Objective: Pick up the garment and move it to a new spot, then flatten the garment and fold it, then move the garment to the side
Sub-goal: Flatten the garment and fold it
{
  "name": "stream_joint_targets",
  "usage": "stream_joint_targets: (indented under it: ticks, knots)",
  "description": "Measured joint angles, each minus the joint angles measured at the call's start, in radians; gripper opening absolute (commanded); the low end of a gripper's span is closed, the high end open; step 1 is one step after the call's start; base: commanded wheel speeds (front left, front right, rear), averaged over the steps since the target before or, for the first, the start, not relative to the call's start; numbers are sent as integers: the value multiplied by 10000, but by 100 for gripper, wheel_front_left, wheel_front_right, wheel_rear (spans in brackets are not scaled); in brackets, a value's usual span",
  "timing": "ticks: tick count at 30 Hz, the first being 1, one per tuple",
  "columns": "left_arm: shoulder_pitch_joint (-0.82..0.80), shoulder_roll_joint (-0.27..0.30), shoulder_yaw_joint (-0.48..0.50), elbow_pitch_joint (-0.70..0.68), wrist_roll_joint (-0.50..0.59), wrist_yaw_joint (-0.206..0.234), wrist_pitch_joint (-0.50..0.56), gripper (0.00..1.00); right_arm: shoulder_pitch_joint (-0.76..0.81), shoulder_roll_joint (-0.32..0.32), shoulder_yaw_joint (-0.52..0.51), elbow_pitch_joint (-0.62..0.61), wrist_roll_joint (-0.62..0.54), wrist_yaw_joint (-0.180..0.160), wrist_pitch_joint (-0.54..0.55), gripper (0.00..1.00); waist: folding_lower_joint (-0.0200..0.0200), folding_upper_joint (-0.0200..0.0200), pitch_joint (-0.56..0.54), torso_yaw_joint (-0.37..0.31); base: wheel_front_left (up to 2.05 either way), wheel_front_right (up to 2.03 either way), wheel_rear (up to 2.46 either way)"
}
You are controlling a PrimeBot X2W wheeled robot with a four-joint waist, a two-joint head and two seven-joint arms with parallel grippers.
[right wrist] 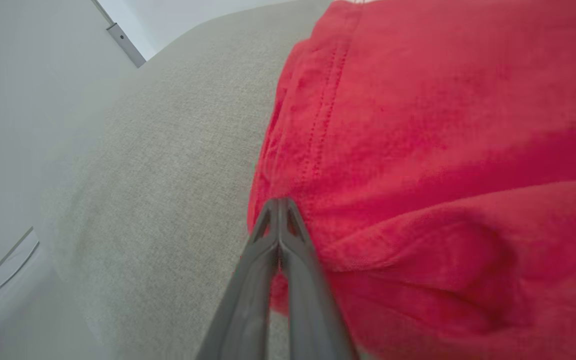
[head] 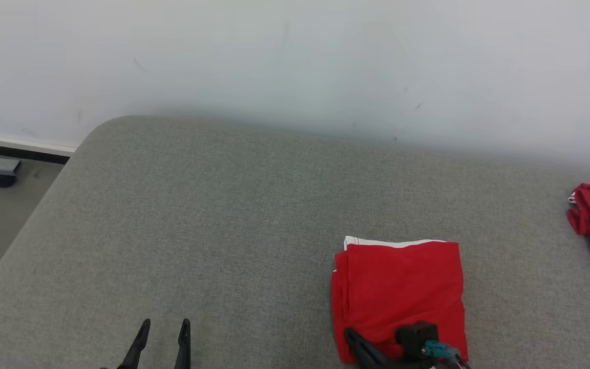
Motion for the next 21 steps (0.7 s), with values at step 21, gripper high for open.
stream_joint_targets:
  ticks: [21]
  knots:
    - [59, -48, 263, -174, 2, 0, 0, 100, 1675, -1014, -3473, -5613, -1526, 0, -4, 0, 0, 1, -5, -788, 0, 0, 0]
